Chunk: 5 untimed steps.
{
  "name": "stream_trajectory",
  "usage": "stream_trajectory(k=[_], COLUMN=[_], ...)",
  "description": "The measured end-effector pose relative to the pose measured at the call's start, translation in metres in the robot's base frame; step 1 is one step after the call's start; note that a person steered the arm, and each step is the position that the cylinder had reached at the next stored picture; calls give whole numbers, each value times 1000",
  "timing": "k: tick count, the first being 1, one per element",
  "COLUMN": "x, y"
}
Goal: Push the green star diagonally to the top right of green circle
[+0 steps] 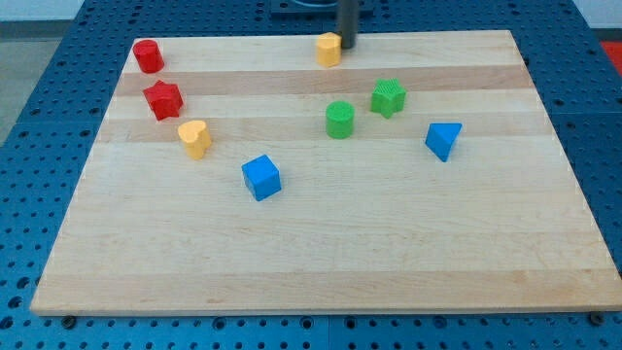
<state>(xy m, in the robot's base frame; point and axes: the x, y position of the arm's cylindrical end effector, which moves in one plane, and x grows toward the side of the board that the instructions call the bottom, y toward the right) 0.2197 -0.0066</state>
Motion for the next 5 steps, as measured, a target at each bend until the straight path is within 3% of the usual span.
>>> stream_trajectory(k=[1, 3, 4, 5], x=[97, 128, 147, 137], y=[-36, 77, 56, 114])
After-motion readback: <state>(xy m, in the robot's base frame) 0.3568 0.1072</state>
